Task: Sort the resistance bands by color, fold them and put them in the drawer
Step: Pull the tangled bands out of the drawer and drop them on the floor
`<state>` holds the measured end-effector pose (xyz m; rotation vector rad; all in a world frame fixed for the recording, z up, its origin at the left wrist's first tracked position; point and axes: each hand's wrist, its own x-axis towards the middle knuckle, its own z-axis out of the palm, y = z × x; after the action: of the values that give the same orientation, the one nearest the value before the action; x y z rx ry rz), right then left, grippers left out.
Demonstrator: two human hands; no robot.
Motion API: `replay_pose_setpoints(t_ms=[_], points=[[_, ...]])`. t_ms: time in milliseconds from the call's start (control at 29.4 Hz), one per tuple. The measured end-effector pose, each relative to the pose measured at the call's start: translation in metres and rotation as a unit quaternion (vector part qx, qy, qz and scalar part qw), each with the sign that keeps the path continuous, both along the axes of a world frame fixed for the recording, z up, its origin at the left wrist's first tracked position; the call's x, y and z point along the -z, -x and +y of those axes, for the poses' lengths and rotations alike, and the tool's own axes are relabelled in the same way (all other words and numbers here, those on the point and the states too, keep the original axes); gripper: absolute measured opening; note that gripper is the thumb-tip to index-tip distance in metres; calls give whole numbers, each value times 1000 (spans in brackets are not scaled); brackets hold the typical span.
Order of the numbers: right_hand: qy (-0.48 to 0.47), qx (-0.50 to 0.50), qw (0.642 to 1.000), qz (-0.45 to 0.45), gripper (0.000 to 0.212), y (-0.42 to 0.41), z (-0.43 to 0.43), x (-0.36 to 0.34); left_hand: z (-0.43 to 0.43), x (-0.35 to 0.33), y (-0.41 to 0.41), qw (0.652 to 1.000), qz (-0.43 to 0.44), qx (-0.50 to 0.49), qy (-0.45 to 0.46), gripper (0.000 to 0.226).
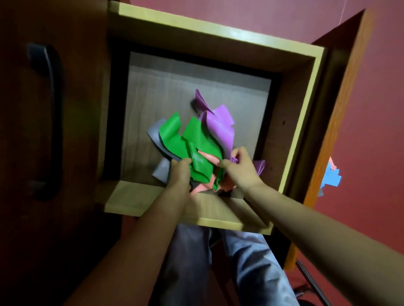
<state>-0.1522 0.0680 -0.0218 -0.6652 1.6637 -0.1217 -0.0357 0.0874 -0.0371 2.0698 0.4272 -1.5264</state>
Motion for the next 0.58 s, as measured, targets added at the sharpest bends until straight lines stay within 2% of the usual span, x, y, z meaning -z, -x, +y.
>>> replay_pose_setpoints(t_ms=[34,102,238,306,408,510,578], points=[[-13,72,997,-15,27,-4,-2,-1,-1,-6,7,1000,2,-7,-1,29],[-19,123,991,-53,35,-8,-10,-5,-5,-21,21,1000,3,-20,5,35],[-49,64,993,-88,44,-11,-23,-9,-13,-41,37,997,56,-54,12,38],[-47,-7,995,-87,46,-6,-25,-15,-14,-47,38,998,59,-7,1,40],[-40,-62,992,-101,50,5,-15,-36,-6,-57,32,990,79,108,-40,38],[-21,-46,992,-116,45,15,8,-70,4,-71,27,971,63,227,-37,36],[8,-3,991,-133,46,22,19,-91,5,-82,29,964,56,261,-5,26]])
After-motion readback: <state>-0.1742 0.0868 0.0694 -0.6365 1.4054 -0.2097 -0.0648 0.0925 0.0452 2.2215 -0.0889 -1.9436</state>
